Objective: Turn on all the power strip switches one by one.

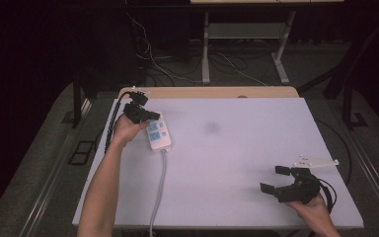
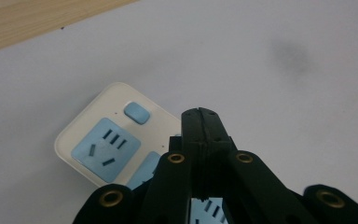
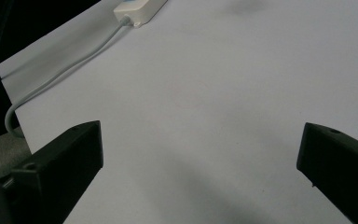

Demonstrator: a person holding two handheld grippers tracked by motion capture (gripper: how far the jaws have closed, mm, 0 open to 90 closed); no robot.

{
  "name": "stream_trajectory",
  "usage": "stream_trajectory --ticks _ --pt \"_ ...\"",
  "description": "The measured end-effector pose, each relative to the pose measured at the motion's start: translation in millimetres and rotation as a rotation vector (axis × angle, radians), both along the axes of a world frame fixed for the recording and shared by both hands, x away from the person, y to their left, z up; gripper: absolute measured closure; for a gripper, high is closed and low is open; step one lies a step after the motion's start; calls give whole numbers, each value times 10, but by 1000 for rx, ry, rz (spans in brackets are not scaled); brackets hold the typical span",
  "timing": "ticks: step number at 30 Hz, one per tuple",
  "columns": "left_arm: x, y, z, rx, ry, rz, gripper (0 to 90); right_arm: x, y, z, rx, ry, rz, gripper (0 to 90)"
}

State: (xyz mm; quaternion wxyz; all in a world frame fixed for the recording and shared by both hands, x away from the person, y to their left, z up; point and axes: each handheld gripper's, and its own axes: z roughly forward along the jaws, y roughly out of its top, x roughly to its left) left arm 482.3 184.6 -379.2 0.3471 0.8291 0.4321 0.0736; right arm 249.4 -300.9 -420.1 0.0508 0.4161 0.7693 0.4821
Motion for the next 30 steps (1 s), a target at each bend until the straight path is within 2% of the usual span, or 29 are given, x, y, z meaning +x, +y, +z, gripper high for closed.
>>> stream_trajectory --ticks 5,14,30 --pt "37 -4 -49 -8 5 8 898 2 -6 1 3 -1 -1 4" --pt "65 -51 -158 3 14 12 898 -4 -7 9 4 -4 -1 4" --pt "44 -83 -289 -2 28 17 897 3 -10 8 9 -3 -6 4"
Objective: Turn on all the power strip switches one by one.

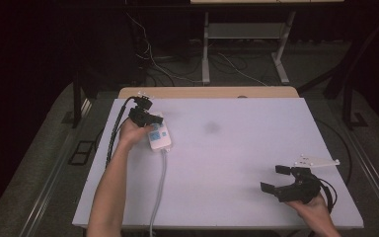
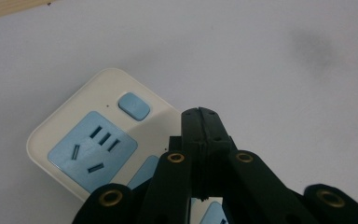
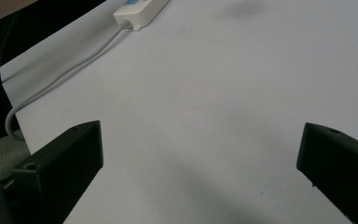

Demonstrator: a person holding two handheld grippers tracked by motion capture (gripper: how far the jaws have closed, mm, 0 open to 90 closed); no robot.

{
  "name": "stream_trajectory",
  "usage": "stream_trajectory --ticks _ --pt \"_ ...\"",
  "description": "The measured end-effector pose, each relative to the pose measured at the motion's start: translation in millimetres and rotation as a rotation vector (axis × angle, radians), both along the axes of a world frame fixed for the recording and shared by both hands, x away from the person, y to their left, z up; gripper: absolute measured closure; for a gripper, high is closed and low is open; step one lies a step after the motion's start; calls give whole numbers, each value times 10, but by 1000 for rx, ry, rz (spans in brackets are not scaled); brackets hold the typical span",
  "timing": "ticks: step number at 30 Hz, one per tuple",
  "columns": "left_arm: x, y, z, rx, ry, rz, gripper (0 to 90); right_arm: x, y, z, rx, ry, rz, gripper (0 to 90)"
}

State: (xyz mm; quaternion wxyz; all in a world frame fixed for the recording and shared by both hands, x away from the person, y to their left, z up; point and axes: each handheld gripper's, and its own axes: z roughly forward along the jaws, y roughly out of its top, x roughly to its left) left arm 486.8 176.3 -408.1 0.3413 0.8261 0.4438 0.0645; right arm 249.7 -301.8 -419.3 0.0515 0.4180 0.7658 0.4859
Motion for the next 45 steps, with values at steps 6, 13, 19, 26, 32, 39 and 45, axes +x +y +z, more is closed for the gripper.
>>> stream_trajectory --ticks 6,13,19,26,32,39,45 --pt "-6 8 -35 -20 3 8 897 3 -1 -4 0 0 -4 4" --pt "12 16 -64 -36 18 13 899 3 -6 -3 4 -1 -5 4" --pt "23 -15 -58 -16 28 16 900 1 -7 -3 5 -2 -6 4" --pt "45 0 -68 -36 54 29 900 0 -16 -1 9 -3 -8 4" --pt "34 0 -67 -35 49 36 900 3 -24 -1 12 -4 -12 4" --pt "33 10 -47 -35 51 49 899 12 -29 -4 16 -2 -13 4" --pt "54 65 39 -68 37 68 899 25 -26 -9 17 4 -10 4"
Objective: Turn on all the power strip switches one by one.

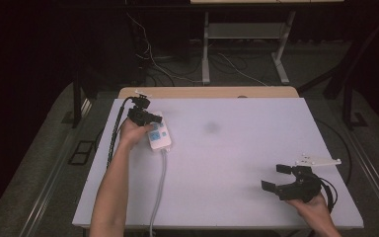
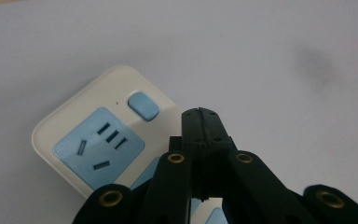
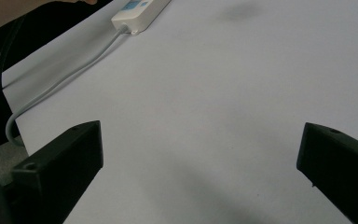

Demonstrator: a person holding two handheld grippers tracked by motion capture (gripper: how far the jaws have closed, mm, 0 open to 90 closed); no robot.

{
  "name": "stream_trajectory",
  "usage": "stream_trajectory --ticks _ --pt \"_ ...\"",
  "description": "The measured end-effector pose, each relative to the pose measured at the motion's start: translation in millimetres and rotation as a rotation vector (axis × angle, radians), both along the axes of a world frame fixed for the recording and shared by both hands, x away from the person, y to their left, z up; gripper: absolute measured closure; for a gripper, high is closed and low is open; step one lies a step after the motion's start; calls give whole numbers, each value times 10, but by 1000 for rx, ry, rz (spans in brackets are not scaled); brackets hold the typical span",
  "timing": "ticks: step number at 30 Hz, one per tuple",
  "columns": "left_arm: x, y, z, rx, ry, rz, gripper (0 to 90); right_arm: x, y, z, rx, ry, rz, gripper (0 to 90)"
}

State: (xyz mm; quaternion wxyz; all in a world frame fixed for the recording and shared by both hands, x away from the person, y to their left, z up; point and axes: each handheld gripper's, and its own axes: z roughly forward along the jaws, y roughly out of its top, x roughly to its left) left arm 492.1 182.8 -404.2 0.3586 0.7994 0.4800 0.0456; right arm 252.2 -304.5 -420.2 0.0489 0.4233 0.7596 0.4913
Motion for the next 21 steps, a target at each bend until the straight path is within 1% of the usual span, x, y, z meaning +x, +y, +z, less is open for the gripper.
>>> stream_trajectory --ticks 2,5,13,16,20,21 --pt "8 7 29 7 -4 2 899 -1 4 -1 -1 3 -1 4" --pt "12 25 79 3 -25 9 899 -3 4 0 -1 3 -3 4" --pt "63 57 251 17 -44 2 899 -3 0 -2 -1 0 -5 4" --pt "92 65 311 17 -54 7 898 0 -1 -5 -1 -1 -5 4" --pt "138 72 364 35 -59 3 898 -5 -8 -4 1 1 -9 4" --pt "149 74 374 30 -61 5 899 -5 -10 -4 2 1 -10 4"
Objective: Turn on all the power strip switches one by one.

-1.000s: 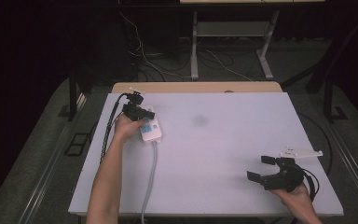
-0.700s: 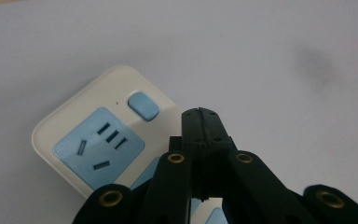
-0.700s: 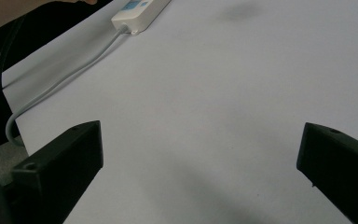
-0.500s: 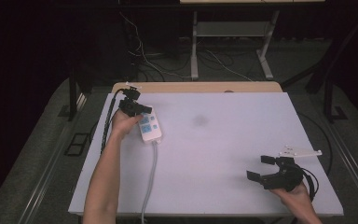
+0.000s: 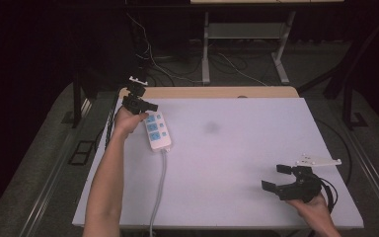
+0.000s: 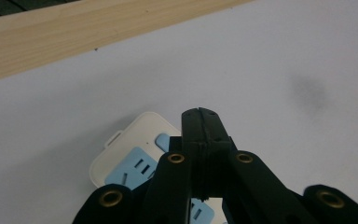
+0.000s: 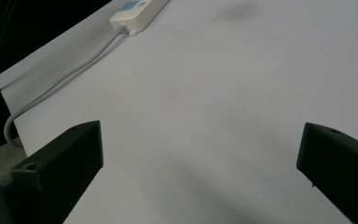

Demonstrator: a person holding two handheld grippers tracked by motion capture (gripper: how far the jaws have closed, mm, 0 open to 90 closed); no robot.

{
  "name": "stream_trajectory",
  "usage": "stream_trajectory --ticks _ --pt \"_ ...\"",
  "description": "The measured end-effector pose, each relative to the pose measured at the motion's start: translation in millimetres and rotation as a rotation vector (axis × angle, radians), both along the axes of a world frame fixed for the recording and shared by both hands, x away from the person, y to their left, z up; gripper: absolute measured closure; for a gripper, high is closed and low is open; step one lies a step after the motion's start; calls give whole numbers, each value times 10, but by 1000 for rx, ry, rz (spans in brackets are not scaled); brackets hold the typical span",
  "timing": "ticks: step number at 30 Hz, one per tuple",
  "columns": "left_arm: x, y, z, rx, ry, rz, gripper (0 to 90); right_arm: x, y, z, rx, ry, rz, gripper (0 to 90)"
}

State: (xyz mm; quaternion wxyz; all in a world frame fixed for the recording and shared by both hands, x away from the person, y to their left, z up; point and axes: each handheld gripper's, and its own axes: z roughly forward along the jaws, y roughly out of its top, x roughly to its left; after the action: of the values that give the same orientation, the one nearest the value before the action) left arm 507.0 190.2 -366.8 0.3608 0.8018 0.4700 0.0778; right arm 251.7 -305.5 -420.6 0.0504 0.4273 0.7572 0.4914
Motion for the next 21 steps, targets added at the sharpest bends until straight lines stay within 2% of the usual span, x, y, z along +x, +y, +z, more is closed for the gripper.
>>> stream_trajectory --ticks 8,13,15,17,21 --pt "80 50 13 -39 -22 41 898 -11 -10 7 4 -4 -9 4" --pt "80 80 -5 -35 -44 78 898 -7 -15 1 3 -2 -9 4" --pt "72 95 -19 -34 -59 102 897 -7 -11 0 2 0 -8 4" --pt "63 114 -48 -50 -76 128 897 -8 -8 1 2 -1 -8 4" --pt "57 141 -118 -74 -77 154 897 -11 -8 1 2 -2 -10 4"
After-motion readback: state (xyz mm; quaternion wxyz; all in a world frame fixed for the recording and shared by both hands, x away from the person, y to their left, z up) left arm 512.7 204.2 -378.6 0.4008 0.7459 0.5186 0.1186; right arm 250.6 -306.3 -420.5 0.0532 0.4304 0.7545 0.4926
